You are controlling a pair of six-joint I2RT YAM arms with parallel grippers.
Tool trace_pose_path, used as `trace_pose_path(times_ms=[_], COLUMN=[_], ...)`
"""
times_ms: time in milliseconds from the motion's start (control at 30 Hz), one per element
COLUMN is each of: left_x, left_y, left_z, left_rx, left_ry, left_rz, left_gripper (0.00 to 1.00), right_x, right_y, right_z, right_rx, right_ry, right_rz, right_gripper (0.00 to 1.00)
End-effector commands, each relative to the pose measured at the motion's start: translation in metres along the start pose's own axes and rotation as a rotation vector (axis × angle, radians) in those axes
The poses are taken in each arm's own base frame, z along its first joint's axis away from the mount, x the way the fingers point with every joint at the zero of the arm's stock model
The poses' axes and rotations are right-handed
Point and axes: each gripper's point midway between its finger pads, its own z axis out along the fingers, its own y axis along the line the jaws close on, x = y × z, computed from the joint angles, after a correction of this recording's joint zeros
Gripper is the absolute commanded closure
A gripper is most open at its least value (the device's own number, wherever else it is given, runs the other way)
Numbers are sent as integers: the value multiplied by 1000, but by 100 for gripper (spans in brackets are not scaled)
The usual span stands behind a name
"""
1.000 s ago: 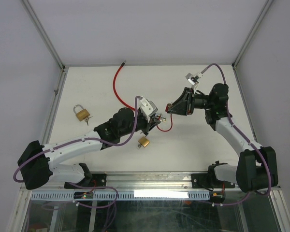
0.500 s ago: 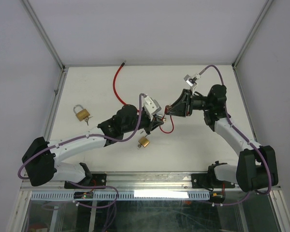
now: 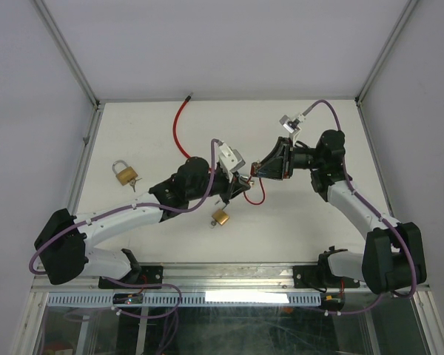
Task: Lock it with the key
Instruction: Lock the lock.
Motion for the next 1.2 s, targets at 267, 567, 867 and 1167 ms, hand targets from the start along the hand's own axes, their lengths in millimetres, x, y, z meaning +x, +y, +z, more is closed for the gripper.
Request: trace_pose_path(times_ms=[267, 567, 867, 1167], left_x=[-60, -80, -104, -113], left_y=[-16, -17, -20, -16], left_z=[-4, -13, -28, -32], left_rx=[81, 76, 82, 70], left_ry=[-217, -332, -470, -549], left_rz=[-69, -113, -160, -175], left_gripper=[100, 100, 100, 100], right_x=[-6, -3, -1, 3], right_y=[4, 4, 0, -5], right_z=[4, 5, 8, 10], right_rx=[8, 11, 18, 29], right_ry=[-57, -86, -87, -86], right_rz=[-146, -193, -164, -155], right_gripper=[100, 100, 100, 100])
